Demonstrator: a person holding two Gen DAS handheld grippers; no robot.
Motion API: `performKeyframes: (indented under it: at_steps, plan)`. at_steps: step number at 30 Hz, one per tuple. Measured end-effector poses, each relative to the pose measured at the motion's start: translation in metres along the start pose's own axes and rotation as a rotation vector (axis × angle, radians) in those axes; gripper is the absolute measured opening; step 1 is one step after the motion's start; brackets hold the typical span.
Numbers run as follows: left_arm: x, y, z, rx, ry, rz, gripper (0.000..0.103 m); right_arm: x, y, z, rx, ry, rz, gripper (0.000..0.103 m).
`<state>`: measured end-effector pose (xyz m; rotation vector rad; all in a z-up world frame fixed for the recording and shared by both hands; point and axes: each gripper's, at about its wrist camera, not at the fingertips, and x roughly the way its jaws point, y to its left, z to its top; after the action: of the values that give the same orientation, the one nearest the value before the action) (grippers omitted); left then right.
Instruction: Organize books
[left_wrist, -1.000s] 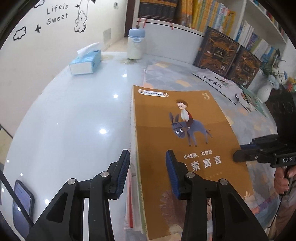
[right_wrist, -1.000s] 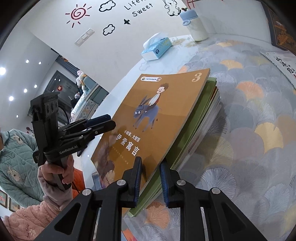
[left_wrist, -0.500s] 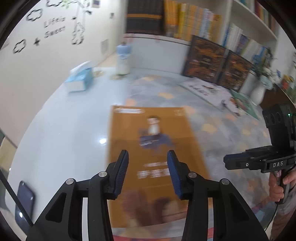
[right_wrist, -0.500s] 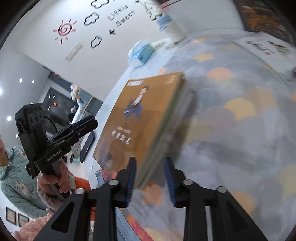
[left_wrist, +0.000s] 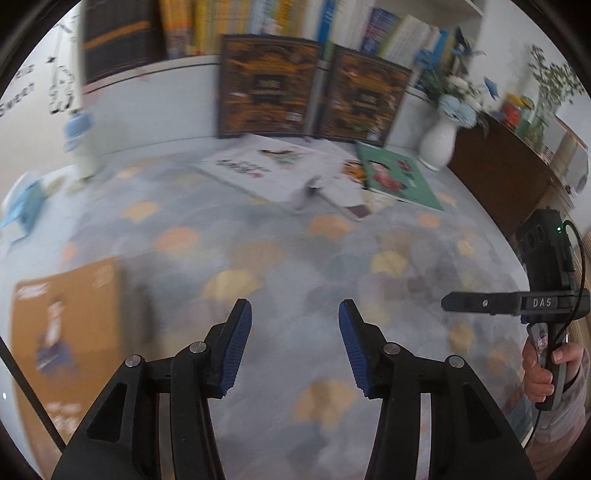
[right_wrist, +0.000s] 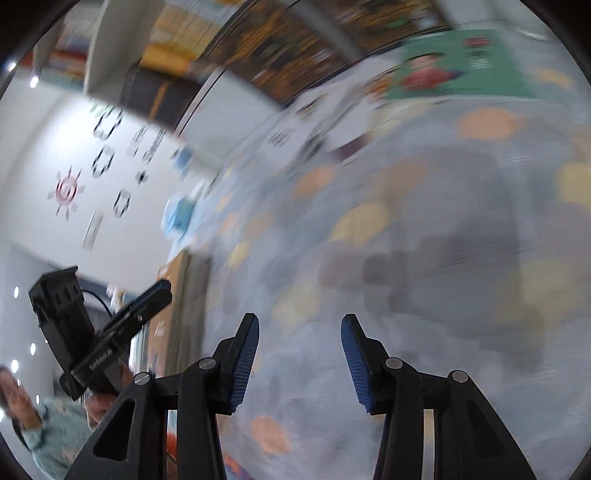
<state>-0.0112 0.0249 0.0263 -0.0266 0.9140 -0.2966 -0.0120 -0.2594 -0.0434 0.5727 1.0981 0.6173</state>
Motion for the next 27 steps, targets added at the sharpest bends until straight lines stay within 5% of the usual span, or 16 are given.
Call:
performKeyframes:
  at_steps: [7, 13, 21, 27]
  plan:
    - [0.063, -0.049, 0.06, 0.034, -0.02, -0.041, 0.048, -0.06, -0.066, 0.047, 0.103, -0.216, -0.09, 0.045]
    - [0.125, -0.07, 0.113, 0.021, -0.042, -0.088, 0.048, -0.064, -0.11, 0.102, 0.147, -0.331, -0.169, 0.045]
    - [0.209, -0.084, 0.141, -0.029, 0.016, -0.192, 0.05, -0.051, -0.148, 0.151, 0.173, -0.401, -0.255, 0.045]
    - [0.237, -0.102, 0.146, 0.022, -0.024, -0.224, 0.057, -0.045, -0.159, 0.154, 0.103, -0.414, -0.2, 0.046]
